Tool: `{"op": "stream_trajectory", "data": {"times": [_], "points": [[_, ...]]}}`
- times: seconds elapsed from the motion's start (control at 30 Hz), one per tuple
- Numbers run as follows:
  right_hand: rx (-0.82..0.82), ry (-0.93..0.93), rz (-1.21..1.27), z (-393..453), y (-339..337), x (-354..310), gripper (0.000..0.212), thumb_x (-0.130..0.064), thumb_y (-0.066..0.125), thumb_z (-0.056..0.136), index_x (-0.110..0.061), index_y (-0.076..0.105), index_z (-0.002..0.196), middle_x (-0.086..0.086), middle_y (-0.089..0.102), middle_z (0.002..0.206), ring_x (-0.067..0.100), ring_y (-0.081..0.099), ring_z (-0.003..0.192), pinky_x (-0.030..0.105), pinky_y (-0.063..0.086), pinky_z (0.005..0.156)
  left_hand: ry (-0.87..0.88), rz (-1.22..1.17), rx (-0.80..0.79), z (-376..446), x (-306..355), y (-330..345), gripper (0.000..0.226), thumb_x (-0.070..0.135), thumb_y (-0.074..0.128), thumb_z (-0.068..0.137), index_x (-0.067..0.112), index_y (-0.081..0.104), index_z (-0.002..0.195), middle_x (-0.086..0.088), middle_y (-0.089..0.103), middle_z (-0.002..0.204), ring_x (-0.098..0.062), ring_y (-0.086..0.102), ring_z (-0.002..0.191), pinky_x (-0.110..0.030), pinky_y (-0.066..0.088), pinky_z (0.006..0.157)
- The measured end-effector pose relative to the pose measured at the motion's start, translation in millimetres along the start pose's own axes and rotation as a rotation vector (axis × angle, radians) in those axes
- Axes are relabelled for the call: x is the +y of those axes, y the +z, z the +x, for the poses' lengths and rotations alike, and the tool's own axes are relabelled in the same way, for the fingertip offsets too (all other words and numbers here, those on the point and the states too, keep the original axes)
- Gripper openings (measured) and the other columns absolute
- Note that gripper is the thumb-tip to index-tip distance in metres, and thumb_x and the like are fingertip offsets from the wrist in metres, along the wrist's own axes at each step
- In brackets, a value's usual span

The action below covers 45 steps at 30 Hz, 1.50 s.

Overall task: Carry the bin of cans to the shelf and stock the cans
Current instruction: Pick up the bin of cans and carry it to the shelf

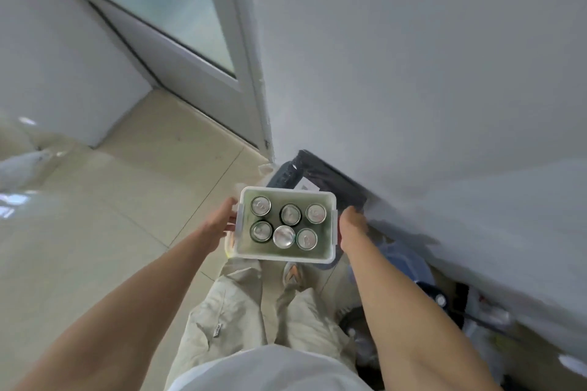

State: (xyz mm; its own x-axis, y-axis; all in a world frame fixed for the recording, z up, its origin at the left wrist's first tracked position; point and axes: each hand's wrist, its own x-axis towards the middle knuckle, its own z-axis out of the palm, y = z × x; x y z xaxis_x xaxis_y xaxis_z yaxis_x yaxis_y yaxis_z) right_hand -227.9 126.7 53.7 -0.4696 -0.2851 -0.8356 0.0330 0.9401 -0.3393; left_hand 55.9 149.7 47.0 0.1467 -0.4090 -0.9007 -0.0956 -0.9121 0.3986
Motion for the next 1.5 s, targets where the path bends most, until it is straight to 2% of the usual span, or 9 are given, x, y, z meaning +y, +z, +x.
{"op": "stream_trajectory", "data": {"times": [0.17,0.4,0.6,0.83,1.0,1.13,1.33,1.43,1.5], "points": [[-0.065,-0.113,-0.262,-40,33,-4,0.053,-0.034,0.034,0.105,0.004,0.064,0.127,0.023,0.067,0.127,0.04,0.068,0.111,0.049,0.057,0.095,0.04,-0.198,0.111,-45,-50,-45,0.028,0.033,0.039,0.095,0.012,0.056,0.089,-0.007,0.06,0.084,-0.017,0.043,0.06,-0.03,0.028,0.059],[-0.184,-0.304,-0.598,-120,133,-3,0.05,-0.034,0.036,0.105,0.0,0.056,0.137,0.021,0.059,0.137,0.041,0.061,0.122,0.051,0.052,0.104,-0.044,-0.48,0.271,-91,-140,-118,0.036,0.04,0.041,0.096,0.013,0.061,0.084,-0.002,0.063,0.074,-0.016,0.047,0.059,-0.03,0.029,0.06],[-0.274,-0.469,-0.824,-208,239,28,0.051,-0.031,0.037,0.103,0.002,0.057,0.136,0.024,0.058,0.139,0.041,0.059,0.124,0.047,0.05,0.105,-0.05,-0.749,0.388,-133,-225,-194,0.025,0.028,0.041,0.089,0.017,0.058,0.075,0.003,0.065,0.07,-0.015,0.046,0.061,-0.03,0.032,0.061],[-0.426,-0.625,-0.965,-321,362,94,0.046,-0.029,0.041,0.101,0.002,0.062,0.127,0.021,0.064,0.129,0.038,0.065,0.113,0.046,0.055,0.097,-0.112,-1.022,0.577,-168,-319,-288,0.023,0.034,0.045,0.088,0.023,0.048,0.069,0.001,0.05,0.066,-0.014,0.035,0.052,-0.027,0.029,0.054],[-0.561,-0.702,-1.058,-388,444,132,0.046,-0.028,0.037,0.102,-0.001,0.06,0.13,0.019,0.063,0.13,0.032,0.063,0.111,0.035,0.05,0.091,-0.147,-1.208,0.757,-182,-369,-345,0.032,0.044,0.055,0.088,0.022,0.056,0.065,0.0,0.055,0.063,-0.017,0.045,0.056,-0.024,0.034,0.053],[-0.658,-0.689,-1.141,-426,495,161,0.032,-0.028,0.038,0.102,-0.005,0.059,0.11,0.015,0.064,0.121,0.028,0.06,0.099,0.032,0.046,0.085,-0.152,-1.356,0.762,-189,-404,-378,0.029,0.046,0.058,0.085,0.02,0.062,0.072,-0.001,0.064,0.069,-0.018,0.054,0.061,-0.025,0.042,0.056],[-0.755,-0.668,-1.312,-483,587,205,0.031,-0.016,0.041,0.099,-0.003,0.06,0.12,0.012,0.06,0.112,0.028,0.06,0.101,0.033,0.046,0.081,-0.146,-1.628,0.725,-201,-451,-435,0.035,0.045,0.046,0.093,0.017,0.061,0.078,-0.006,0.066,0.069,-0.02,0.06,0.06,-0.026,0.05,0.057],[-0.812,-0.712,-1.452,-519,636,232,0.032,-0.021,0.036,0.1,-0.004,0.062,0.11,0.012,0.057,0.1,0.027,0.055,0.088,0.032,0.043,0.071,-0.198,-1.71,0.758,-207,-475,-464,0.044,0.049,0.041,0.095,0.015,0.058,0.073,-0.006,0.062,0.064,-0.02,0.057,0.06,-0.028,0.048,0.058],[-0.824,-0.785,-1.535,-541,664,252,0.037,-0.028,0.033,0.102,-0.005,0.061,0.11,0.012,0.056,0.103,0.028,0.055,0.089,0.033,0.043,0.075,-0.203,-1.769,0.77,-210,-486,-481,0.046,0.049,0.042,0.095,0.015,0.059,0.071,-0.005,0.064,0.057,-0.02,0.057,0.058,-0.028,0.048,0.057]]}}
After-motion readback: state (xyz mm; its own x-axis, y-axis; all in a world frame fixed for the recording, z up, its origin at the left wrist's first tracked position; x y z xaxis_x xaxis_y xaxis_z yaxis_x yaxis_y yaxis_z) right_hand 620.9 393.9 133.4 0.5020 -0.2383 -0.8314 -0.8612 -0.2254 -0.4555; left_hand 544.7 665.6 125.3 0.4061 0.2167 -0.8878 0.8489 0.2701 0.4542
